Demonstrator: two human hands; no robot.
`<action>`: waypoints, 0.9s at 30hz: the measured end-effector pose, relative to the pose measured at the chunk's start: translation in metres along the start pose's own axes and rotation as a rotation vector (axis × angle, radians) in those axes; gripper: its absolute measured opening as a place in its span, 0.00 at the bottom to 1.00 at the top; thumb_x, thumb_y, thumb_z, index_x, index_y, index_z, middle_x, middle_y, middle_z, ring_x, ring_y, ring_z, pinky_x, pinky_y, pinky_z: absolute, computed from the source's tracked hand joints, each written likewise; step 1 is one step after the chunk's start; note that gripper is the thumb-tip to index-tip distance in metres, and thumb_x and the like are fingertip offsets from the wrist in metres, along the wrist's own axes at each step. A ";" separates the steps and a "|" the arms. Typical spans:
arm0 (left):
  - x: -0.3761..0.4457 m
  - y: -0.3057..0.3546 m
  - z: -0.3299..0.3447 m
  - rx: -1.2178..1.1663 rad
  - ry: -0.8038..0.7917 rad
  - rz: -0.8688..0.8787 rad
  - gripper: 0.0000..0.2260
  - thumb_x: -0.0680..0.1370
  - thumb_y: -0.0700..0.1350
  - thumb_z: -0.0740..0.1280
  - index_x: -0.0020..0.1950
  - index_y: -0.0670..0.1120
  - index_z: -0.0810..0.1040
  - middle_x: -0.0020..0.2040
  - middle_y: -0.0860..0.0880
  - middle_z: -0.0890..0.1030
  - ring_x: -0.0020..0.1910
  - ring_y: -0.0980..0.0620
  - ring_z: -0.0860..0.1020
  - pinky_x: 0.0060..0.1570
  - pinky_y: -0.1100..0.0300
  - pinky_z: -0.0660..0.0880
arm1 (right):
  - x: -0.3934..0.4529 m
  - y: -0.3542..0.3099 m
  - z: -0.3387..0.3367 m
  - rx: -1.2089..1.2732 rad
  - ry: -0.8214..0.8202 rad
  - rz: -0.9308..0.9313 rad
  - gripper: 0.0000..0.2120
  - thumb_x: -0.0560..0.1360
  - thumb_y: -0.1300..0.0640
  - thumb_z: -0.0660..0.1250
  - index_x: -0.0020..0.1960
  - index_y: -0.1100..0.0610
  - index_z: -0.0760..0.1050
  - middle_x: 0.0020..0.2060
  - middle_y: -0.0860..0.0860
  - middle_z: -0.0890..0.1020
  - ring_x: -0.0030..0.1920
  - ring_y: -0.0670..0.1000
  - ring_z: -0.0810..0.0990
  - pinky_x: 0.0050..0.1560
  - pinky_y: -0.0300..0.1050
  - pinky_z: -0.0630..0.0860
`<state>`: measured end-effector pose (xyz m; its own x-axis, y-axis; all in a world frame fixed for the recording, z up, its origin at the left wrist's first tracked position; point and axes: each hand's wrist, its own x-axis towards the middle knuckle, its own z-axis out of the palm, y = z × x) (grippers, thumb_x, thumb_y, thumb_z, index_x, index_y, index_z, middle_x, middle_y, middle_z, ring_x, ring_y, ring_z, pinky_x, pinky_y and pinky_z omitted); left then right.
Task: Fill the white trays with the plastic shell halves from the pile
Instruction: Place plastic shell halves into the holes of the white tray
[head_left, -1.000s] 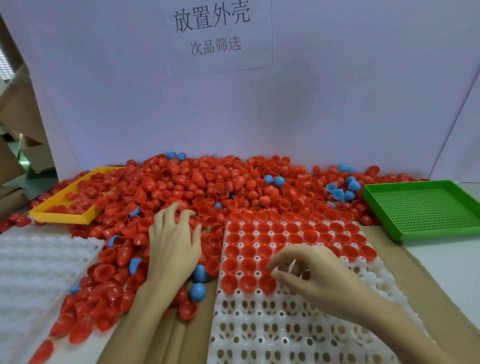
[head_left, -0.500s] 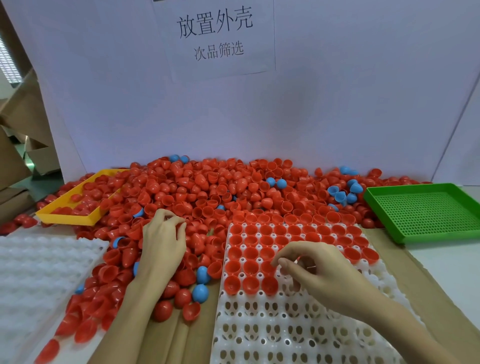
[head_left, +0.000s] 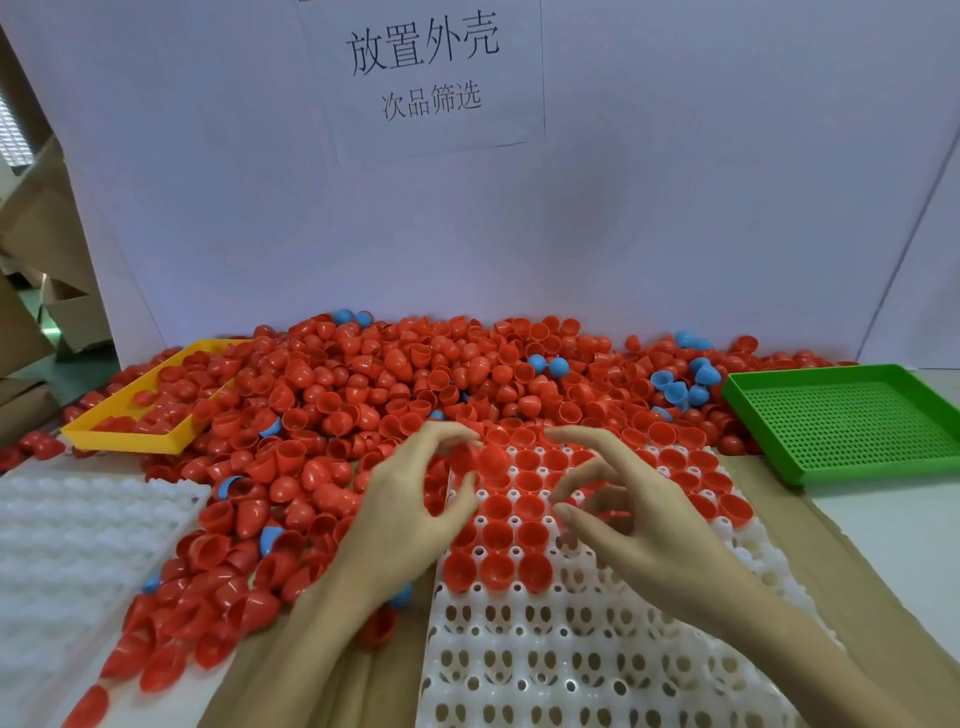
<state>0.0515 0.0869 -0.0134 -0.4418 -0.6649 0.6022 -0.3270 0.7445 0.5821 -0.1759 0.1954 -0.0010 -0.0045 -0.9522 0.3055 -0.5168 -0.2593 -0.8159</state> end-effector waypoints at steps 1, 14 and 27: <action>-0.002 0.005 0.005 -0.002 -0.041 0.039 0.14 0.79 0.40 0.73 0.64 0.51 0.81 0.59 0.60 0.82 0.63 0.56 0.80 0.65 0.61 0.76 | 0.000 -0.001 0.000 0.009 0.007 -0.020 0.31 0.79 0.59 0.73 0.74 0.35 0.68 0.52 0.42 0.82 0.46 0.50 0.86 0.44 0.46 0.84; -0.012 0.019 0.023 -0.046 -0.137 0.062 0.18 0.80 0.52 0.74 0.68 0.59 0.74 0.59 0.61 0.79 0.62 0.53 0.79 0.62 0.58 0.76 | 0.002 0.003 -0.002 -0.054 0.032 -0.044 0.21 0.77 0.52 0.77 0.64 0.37 0.75 0.54 0.41 0.83 0.49 0.49 0.85 0.44 0.50 0.85; -0.012 0.019 0.021 -0.028 -0.109 0.023 0.13 0.81 0.58 0.70 0.63 0.65 0.73 0.57 0.62 0.80 0.60 0.55 0.80 0.61 0.62 0.74 | 0.001 0.002 -0.003 0.051 0.032 -0.034 0.19 0.76 0.53 0.77 0.64 0.41 0.77 0.54 0.43 0.84 0.48 0.51 0.86 0.45 0.46 0.85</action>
<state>0.0331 0.1099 -0.0210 -0.5376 -0.6360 0.5536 -0.2931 0.7566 0.5845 -0.1797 0.1940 -0.0006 -0.0153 -0.9374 0.3479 -0.4726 -0.2998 -0.8287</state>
